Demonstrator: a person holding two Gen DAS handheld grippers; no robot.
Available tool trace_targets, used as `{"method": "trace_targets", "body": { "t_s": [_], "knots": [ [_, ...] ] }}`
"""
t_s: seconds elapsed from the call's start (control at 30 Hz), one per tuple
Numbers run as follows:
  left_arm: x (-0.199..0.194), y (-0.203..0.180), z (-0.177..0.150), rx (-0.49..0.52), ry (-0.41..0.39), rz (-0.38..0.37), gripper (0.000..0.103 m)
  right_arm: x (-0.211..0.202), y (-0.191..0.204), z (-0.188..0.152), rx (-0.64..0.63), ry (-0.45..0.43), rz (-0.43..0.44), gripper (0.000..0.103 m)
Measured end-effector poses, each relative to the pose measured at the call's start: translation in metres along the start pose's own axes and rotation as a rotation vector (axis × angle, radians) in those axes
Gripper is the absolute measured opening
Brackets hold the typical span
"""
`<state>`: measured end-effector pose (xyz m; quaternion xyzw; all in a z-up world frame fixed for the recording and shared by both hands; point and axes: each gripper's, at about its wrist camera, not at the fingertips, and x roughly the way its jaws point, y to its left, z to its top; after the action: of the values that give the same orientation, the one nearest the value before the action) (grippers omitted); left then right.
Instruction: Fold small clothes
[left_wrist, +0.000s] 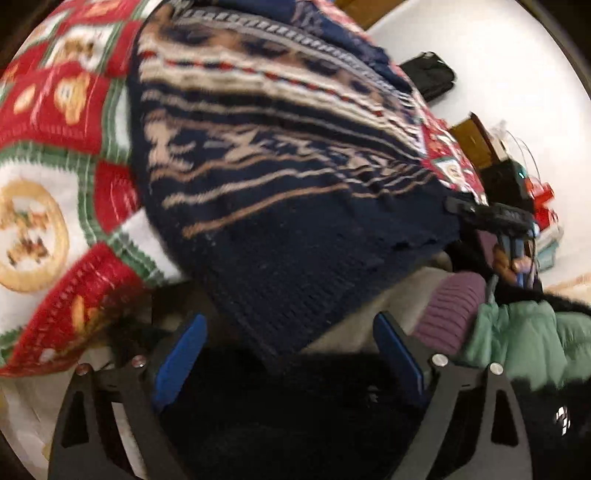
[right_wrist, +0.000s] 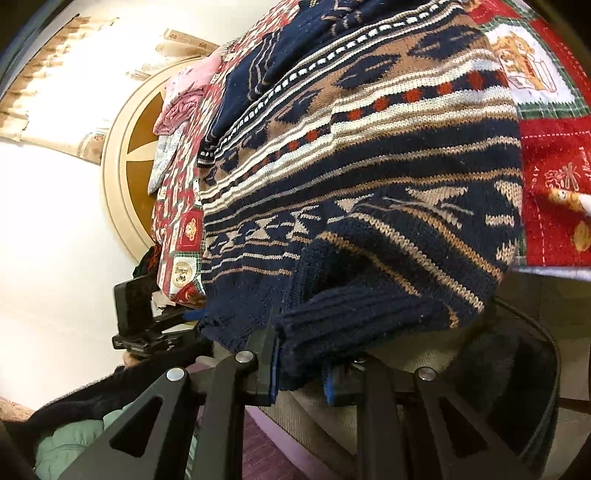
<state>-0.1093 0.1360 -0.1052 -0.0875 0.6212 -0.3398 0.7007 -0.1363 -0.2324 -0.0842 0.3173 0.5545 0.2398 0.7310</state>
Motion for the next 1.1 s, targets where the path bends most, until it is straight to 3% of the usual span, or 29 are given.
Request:
{"method": "trace_targets", "body": {
  "t_s": [0.17,0.27,0.33,0.43,0.63,0.77,0.83,0.9,1.0,1.1],
  "knots": [
    [0.012,0.012,0.006,-0.149,0.016,-0.07,0.077,0.004,0.0,-0.001,-0.005,0.004,-0.003,0.018],
    [0.012,0.007,0.01,-0.148,0.001,-0.063,0.056,0.01,-0.001,-0.001,0.002,0.017,-0.006,0.018],
    [0.012,0.005,0.012,-0.132,-0.009,-0.054,0.033,0.011,-0.001,-0.001,0.003,0.018,-0.007,0.018],
    [0.011,0.005,0.015,-0.134,-0.025,-0.05,0.018,0.007,0.0,-0.001,-0.001,0.009,-0.003,0.018],
    [0.0,0.001,0.021,-0.125,-0.076,-0.07,0.014,-0.012,-0.006,0.005,0.056,-0.044,0.121,0.018],
    [-0.024,0.0,0.038,-0.172,-0.145,-0.169,0.014,-0.035,-0.005,0.022,0.078,-0.105,0.196,0.015],
    [-0.036,-0.005,0.054,-0.17,-0.18,-0.182,0.014,-0.053,-0.005,0.039,0.083,-0.176,0.23,0.014],
    [-0.048,-0.013,0.074,-0.142,-0.218,-0.152,0.014,-0.064,-0.01,0.055,0.094,-0.229,0.217,0.014],
    [-0.058,-0.02,0.111,-0.114,-0.275,-0.108,0.014,-0.076,-0.008,0.069,0.055,-0.301,0.094,0.014],
    [-0.055,-0.016,0.144,-0.132,-0.297,-0.038,0.014,-0.079,0.001,0.066,-0.001,-0.315,0.086,0.014]
  ]
}}
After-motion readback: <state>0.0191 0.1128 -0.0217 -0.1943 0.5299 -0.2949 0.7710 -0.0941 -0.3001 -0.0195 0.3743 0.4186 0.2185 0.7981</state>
